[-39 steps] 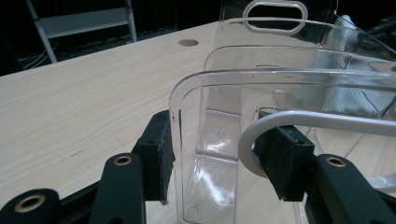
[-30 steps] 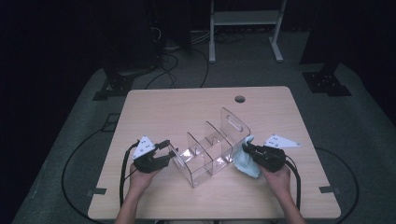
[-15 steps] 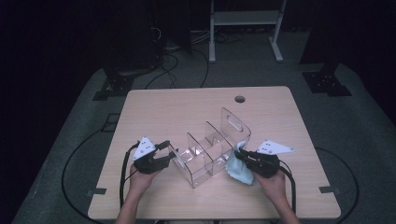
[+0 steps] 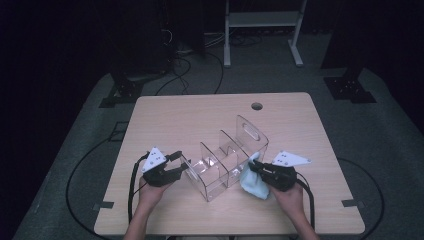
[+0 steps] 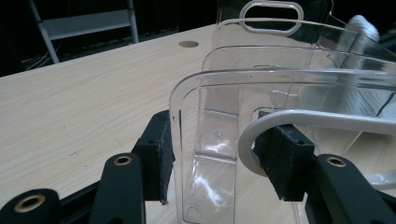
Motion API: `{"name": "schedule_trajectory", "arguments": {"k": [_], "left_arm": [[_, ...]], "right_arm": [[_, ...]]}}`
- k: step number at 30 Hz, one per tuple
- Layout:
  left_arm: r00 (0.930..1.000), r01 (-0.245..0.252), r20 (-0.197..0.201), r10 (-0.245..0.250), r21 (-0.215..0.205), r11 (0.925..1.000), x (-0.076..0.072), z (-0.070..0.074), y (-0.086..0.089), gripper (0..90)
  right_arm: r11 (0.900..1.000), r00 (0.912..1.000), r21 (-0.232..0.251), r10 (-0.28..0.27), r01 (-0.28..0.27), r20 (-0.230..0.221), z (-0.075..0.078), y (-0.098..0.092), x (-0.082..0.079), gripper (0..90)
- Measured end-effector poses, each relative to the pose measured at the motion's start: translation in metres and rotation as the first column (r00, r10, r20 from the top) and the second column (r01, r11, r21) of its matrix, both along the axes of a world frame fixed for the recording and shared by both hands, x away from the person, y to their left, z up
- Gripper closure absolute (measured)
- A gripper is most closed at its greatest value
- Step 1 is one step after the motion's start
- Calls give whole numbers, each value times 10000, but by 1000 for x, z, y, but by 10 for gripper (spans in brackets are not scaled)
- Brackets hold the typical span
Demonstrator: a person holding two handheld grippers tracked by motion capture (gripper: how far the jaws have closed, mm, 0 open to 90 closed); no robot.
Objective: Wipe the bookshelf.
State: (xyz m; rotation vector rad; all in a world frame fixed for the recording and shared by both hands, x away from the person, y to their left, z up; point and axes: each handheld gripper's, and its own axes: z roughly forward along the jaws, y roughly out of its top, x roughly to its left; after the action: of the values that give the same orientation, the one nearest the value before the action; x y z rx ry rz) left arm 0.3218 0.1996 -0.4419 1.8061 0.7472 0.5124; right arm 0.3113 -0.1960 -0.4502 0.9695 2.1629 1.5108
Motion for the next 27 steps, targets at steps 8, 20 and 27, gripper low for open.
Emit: {"name": "schedule_trajectory", "arguments": {"k": [8,20,27], "left_arm": [[10000,-52,-15,52,-81,10000,0,0,0,477],[10000,-79,24,79,-57,10000,-1,-1,-1,476],[10000,-92,25,92,-52,9999,-1,0,-3,476]], "right_arm": [[9996,9995,-64,258,-259,-180,-11,11,-5,820],[9942,9942,-11,1075,-1075,21,-2,30,-18,822],[9993,9993,94,372,-371,-56,-1,15,-9,823]]}}
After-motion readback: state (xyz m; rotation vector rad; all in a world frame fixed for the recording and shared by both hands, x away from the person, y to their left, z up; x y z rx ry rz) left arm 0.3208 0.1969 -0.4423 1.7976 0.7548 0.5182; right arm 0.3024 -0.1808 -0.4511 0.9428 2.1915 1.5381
